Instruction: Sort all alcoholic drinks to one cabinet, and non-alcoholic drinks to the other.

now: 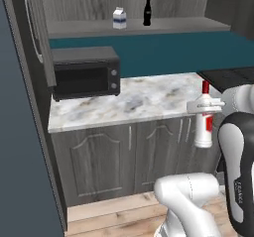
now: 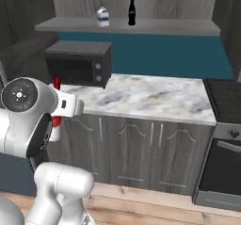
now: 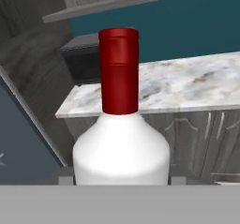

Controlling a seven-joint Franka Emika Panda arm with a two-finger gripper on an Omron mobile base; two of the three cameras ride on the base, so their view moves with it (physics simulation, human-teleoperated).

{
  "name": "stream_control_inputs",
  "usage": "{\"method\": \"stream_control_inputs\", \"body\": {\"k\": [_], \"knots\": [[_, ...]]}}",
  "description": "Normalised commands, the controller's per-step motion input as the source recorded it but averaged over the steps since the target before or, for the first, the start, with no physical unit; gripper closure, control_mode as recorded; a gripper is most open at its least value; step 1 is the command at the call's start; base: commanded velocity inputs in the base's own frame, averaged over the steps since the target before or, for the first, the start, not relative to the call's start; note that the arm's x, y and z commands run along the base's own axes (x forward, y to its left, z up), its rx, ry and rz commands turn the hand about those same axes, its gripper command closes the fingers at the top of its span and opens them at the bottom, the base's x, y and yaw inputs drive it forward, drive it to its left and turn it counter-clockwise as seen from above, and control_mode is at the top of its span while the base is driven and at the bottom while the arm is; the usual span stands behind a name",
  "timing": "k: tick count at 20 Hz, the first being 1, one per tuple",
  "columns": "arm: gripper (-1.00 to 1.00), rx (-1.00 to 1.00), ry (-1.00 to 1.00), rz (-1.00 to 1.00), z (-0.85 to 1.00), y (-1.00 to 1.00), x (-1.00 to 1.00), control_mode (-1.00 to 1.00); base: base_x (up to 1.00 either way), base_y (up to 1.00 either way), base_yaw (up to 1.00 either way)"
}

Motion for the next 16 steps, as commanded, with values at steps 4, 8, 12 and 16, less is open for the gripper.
{"method": "stream_control_inputs", "body": {"k": [4,8,12,16], "knots": [[1.00,0.00,0.00,0.00,0.00,0.00,0.00,1.00,-0.77,-0.59,-0.03],[1.00,0.00,0.00,0.00,0.00,0.00,0.00,1.00,-0.04,-0.93,-0.03],[1.00,0.00,0.00,0.00,0.00,0.00,0.00,1.00,0.04,-1.00,-0.04],[1.00,0.00,0.00,0.00,0.00,0.00,0.00,1.00,0.07,-1.00,-0.04]]}}
